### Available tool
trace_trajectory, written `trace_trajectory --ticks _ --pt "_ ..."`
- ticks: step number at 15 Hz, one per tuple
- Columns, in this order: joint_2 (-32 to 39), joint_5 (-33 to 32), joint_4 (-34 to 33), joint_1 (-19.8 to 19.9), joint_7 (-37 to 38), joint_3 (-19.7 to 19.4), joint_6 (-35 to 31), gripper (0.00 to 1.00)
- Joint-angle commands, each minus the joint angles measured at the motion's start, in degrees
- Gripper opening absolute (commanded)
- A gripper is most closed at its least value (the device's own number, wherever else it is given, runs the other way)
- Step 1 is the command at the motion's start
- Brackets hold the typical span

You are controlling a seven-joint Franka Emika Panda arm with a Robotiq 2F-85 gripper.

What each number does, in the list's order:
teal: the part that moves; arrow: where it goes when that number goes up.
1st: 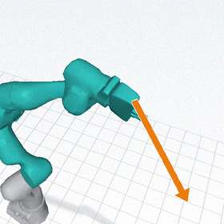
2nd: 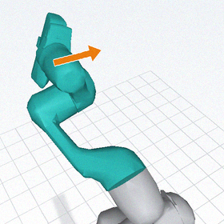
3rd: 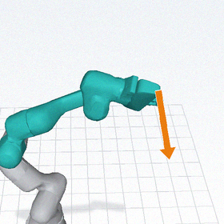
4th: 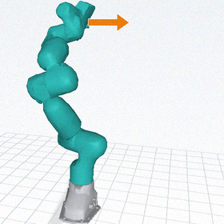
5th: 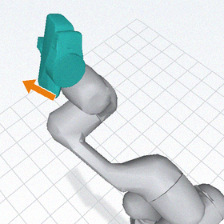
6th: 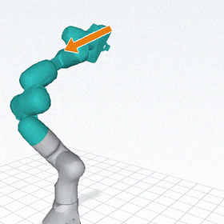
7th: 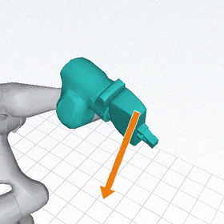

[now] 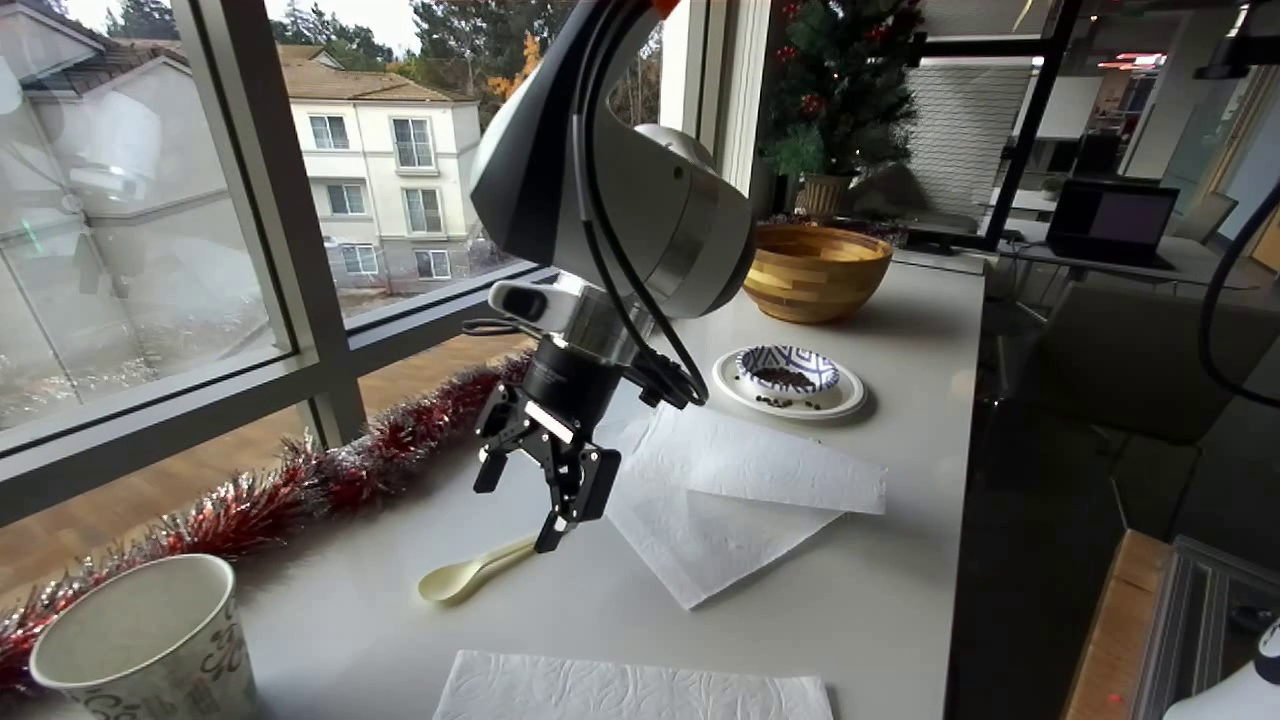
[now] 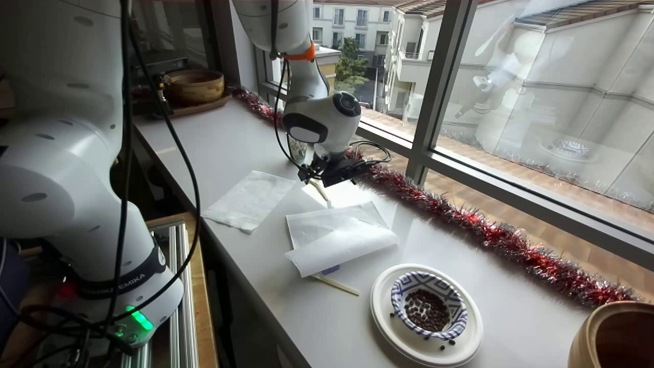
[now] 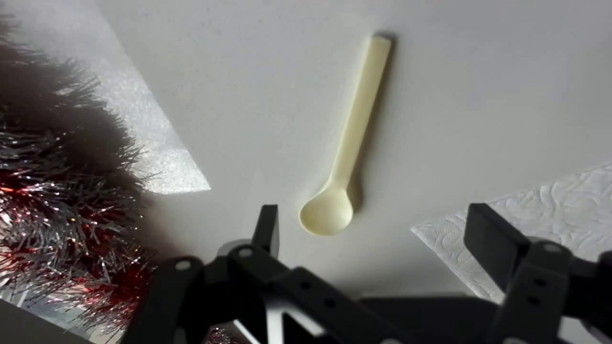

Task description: Transfer a spoonful of contents from the bowl into the cup

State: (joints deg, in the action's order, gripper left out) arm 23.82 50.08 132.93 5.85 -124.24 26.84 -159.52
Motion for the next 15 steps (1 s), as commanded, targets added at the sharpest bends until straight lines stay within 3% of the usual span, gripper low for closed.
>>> trace_trajectory --ticks 1,5,7,8,13,15 --pt "4.86 5.70 -3.20 2.47 -7.14 3.22 -1.29 1.00" --pt "7.66 5.87 -4.66 2.92 -9.66 3.59 -2.15 1.00" --pt "8.97 6.18 -5.44 3.44 -10.95 4.11 -2.71 0.86" --pt "9.66 6.37 -5.79 3.68 -11.68 4.46 -3.27 0.74" --pt "12.14 6.11 -6.87 4.76 -13.83 5.83 -4.73 0.41" --pt "12.50 5.73 -6.96 5.37 -14.01 6.15 -4.41 0.41"
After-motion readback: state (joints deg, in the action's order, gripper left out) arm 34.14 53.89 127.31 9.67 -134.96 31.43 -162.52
